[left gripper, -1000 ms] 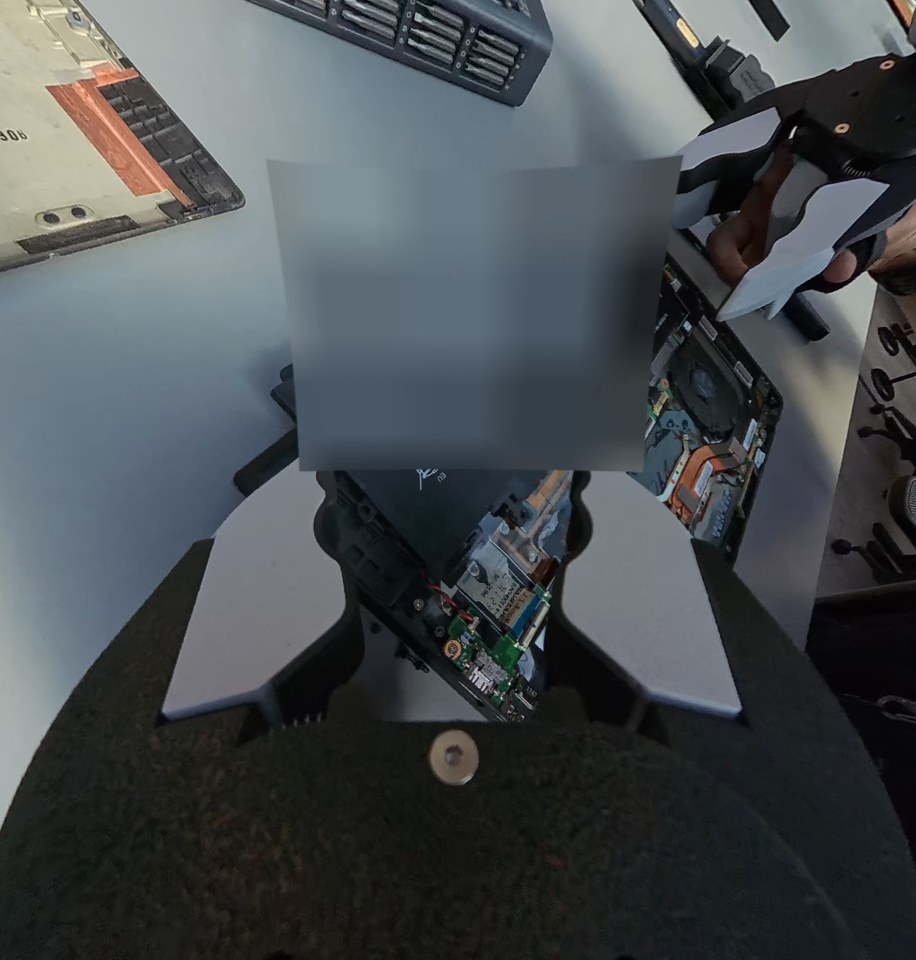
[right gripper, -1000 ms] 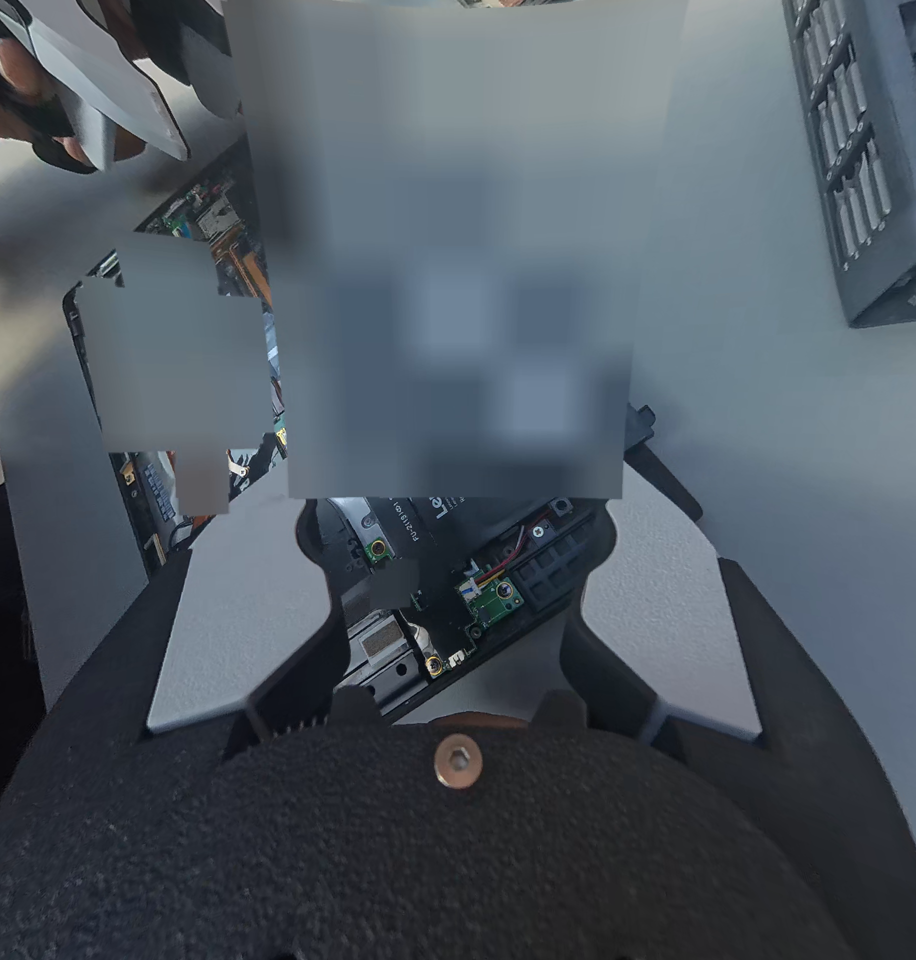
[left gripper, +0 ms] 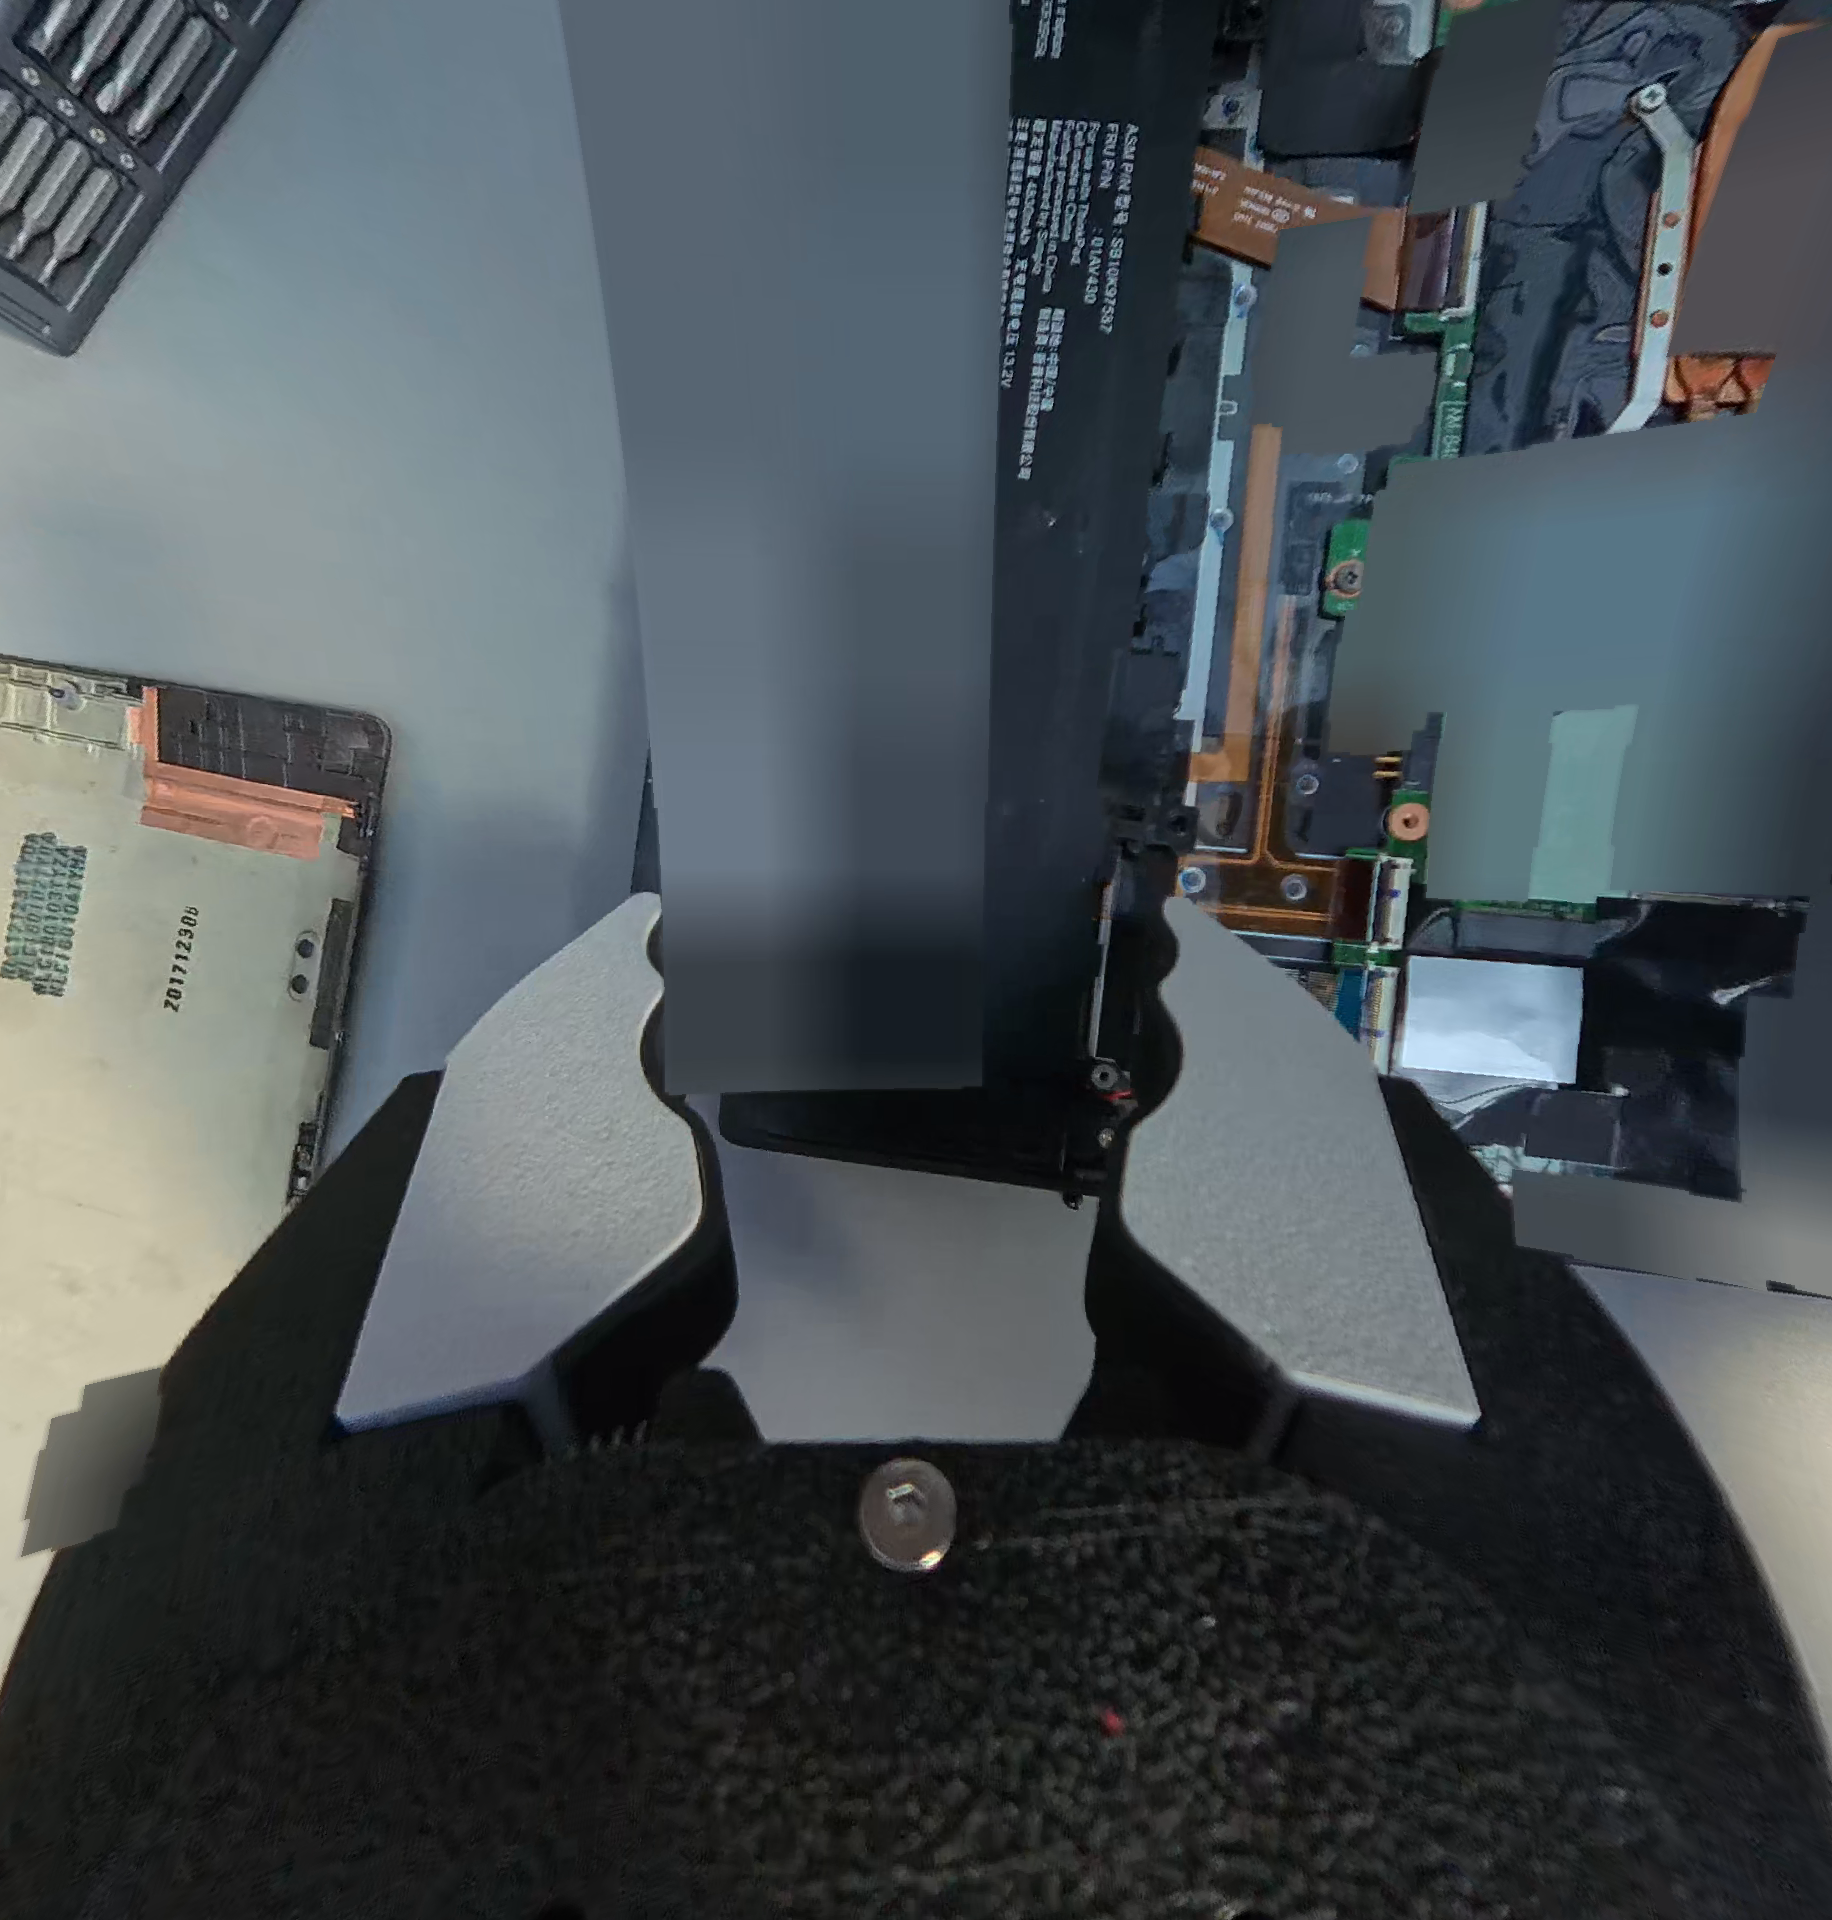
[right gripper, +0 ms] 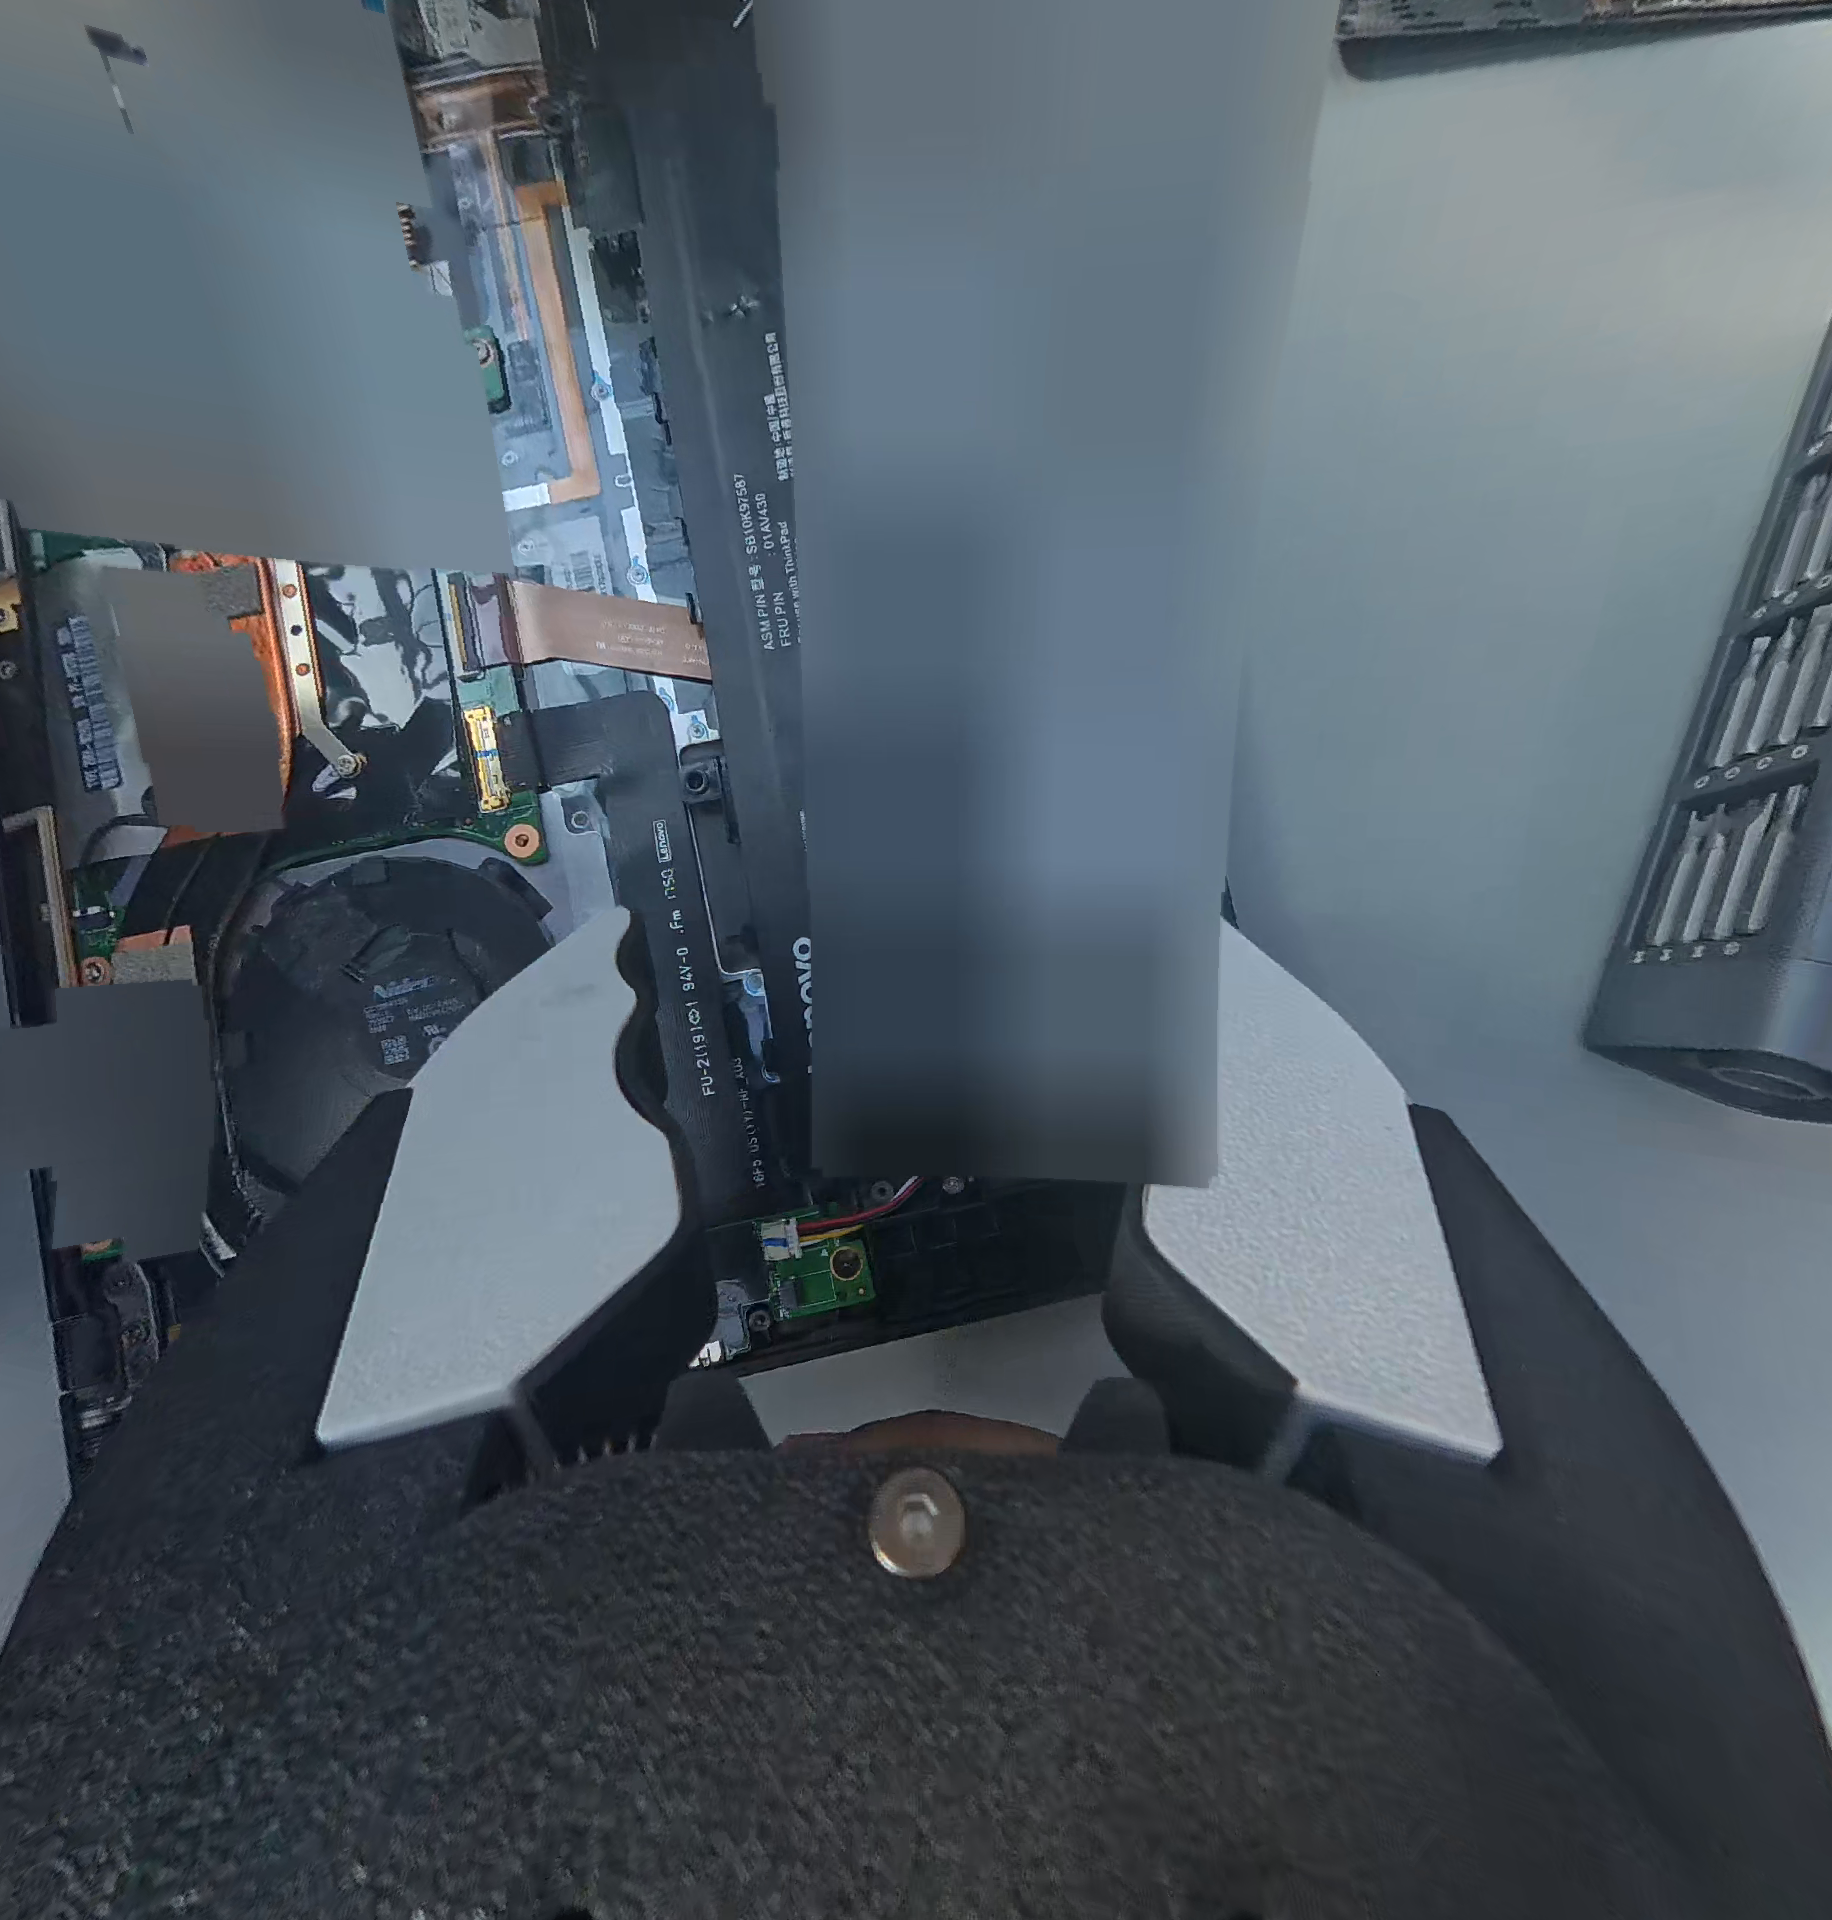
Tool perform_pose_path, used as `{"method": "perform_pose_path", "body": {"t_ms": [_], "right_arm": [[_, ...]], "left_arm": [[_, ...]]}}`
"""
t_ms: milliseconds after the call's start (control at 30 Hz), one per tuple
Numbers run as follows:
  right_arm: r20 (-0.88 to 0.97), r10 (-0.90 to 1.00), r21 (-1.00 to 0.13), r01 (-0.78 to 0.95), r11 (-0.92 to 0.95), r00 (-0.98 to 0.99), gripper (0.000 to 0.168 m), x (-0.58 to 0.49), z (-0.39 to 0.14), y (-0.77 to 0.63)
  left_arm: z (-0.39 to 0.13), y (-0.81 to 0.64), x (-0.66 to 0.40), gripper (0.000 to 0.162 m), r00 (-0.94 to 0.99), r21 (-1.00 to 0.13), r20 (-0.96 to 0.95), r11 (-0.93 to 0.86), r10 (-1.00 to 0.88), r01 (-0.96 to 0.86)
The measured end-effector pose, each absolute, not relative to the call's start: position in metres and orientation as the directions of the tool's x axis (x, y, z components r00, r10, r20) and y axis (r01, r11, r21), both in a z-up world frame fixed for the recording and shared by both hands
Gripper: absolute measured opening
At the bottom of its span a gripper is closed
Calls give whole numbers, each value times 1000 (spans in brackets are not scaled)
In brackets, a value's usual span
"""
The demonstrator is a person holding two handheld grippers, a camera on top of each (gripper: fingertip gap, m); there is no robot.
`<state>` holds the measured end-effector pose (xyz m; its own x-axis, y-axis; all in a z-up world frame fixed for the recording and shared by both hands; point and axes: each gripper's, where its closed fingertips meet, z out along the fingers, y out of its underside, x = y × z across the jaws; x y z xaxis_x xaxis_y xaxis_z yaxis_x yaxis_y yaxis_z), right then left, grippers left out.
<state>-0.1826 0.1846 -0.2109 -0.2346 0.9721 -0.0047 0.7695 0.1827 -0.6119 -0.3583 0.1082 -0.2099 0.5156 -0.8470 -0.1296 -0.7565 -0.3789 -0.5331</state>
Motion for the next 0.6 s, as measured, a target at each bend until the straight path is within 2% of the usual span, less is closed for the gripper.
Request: {"method": "perform_pose_path", "body": {"t_ms": [200, 367, 433, 500, 600], "right_arm": [[-29, 972, -588, 790, 174, -235, 97, -184, -218, 187], [-62, 969, -569, 806, 163, -239, 85, -184, -216, 193], [-67, 966, -563, 809, 169, -248, 85, -185, -216, 195], [-60, 965, -556, 811, 180, -255, 85, -186, -217, 195], [13, 955, -540, 802, 255, -295, 80, -186, -218, 193]], "left_arm": [[-222, 101, -354, 84, 498, -510, -32, -414, -866, -754], [-220, 103, -355, 79, 498, -496, 1, -433, -867, -752], [-219, 107, -357, 72, 508, -499, 10, -444, -862, -744], [-219, 108, -357, 71, 511, -507, 26, -452, -859, -734], [-220, 109, -358, 71, 501, -504, -22, -423, -865, -753]]}}
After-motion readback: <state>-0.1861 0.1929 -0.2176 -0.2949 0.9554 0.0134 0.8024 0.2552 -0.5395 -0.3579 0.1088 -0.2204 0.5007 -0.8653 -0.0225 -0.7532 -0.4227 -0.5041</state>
